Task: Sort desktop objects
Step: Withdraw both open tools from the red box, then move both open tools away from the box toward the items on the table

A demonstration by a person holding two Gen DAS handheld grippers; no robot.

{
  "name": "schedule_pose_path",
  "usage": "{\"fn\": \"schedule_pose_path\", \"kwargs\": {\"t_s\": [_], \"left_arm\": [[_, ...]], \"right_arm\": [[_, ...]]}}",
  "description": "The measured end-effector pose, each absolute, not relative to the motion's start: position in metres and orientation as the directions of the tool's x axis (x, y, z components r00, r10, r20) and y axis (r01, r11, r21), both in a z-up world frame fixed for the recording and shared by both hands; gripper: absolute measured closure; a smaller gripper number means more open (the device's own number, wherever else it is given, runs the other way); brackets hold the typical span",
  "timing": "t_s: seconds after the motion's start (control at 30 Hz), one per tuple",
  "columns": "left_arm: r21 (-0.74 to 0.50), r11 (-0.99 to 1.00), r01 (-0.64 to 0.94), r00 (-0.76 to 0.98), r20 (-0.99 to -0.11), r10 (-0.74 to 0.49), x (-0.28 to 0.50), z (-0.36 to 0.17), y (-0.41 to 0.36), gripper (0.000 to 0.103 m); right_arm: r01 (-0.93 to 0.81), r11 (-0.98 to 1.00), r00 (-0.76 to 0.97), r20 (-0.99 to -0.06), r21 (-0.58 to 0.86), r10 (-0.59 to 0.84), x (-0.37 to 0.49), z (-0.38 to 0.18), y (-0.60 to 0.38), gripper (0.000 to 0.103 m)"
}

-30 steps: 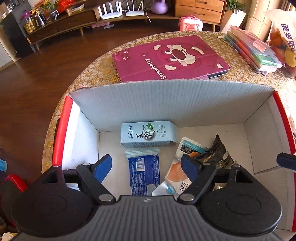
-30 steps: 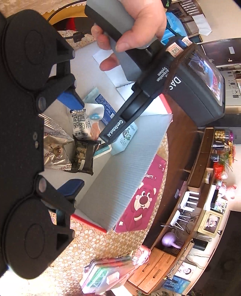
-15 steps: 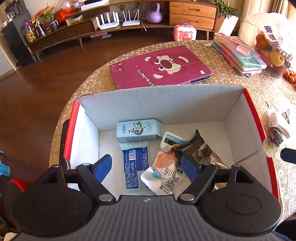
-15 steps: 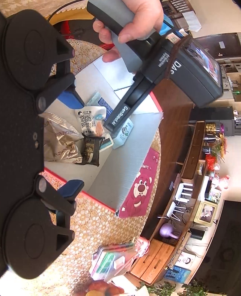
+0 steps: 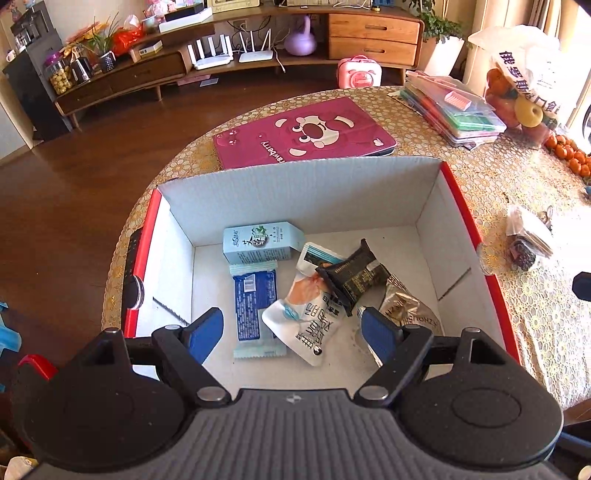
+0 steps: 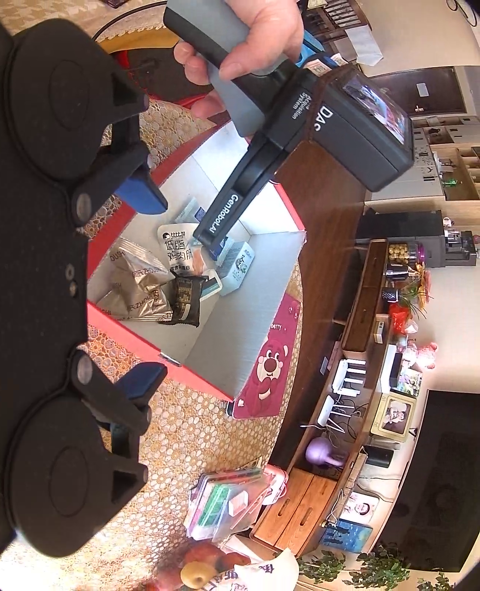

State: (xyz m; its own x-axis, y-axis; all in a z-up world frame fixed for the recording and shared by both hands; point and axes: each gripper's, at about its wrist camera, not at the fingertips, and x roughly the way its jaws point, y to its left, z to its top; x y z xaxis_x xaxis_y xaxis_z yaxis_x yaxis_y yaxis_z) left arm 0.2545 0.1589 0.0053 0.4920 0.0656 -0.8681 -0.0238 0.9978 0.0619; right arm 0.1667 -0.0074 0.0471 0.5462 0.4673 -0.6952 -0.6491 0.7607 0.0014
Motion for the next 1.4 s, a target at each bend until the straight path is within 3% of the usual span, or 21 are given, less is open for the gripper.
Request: {"fn": "schedule_pose_path", "kwargs": {"t_s": [0.4, 0.57, 1.4], "left_arm": [[0.017, 0.999, -0.038, 0.519, -0.854, 0.034, 0.223, 0.012, 0.15, 0.018], [0.009, 1.0, -0.02, 0.544, -0.839, 0.018, 0.208, 0.016, 0.141, 0.004], [-0.003, 0.999, 0.052, 0.665, -0.746, -0.037, 0.146, 0.029, 0.069, 0.001]], "right_arm": [[-0.604, 0.796, 0.583, -0.664, 0.032, 0.469, 0.141, 0.058, -0.046, 0.008], [-0.586, 0.809, 0.602, -0.643, 0.047, 0.473, 0.13, 0.06, -0.065, 0.007], [-0.437, 0.896, 0.715, -0.578, 0.071, 0.395, 0.091, 0.054, -0.163, 0.001]]}}
